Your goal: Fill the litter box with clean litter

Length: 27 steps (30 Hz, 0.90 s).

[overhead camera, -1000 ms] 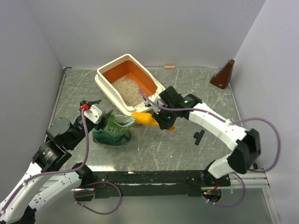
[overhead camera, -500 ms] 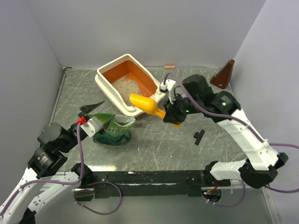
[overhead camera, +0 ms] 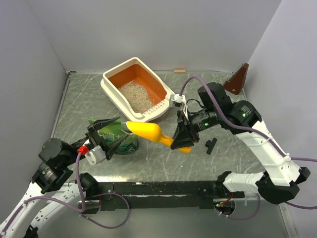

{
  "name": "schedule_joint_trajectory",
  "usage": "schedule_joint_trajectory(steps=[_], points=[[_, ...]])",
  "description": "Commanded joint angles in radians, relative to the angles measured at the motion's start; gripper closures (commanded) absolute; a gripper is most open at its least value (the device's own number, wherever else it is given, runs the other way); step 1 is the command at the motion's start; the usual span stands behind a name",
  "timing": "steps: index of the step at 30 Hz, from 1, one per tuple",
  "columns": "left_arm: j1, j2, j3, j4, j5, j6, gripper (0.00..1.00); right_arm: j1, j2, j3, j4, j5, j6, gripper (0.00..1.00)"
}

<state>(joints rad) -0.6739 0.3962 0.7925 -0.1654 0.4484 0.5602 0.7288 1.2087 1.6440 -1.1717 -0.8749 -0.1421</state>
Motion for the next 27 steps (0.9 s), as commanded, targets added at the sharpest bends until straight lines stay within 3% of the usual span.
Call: schedule_joint_trajectory(steps=[1, 16, 27], points=[[-0.003, 0.001, 0.020, 0.053, 0.105, -0.005, 0.30, 0.011, -0.041, -0.036, 0.026, -0.118, 0.015, 1.00], [-0.003, 0.006, 0.031, 0.110, 0.233, -0.069, 0.32, 0.081, 0.018, -0.055, 0.038, -0.110, 0.007, 1.00], [-0.004, 0.020, 0.022, 0.147, 0.277, -0.082, 0.42, 0.130, 0.043, -0.062, 0.056, -0.122, 0.012, 1.00]])
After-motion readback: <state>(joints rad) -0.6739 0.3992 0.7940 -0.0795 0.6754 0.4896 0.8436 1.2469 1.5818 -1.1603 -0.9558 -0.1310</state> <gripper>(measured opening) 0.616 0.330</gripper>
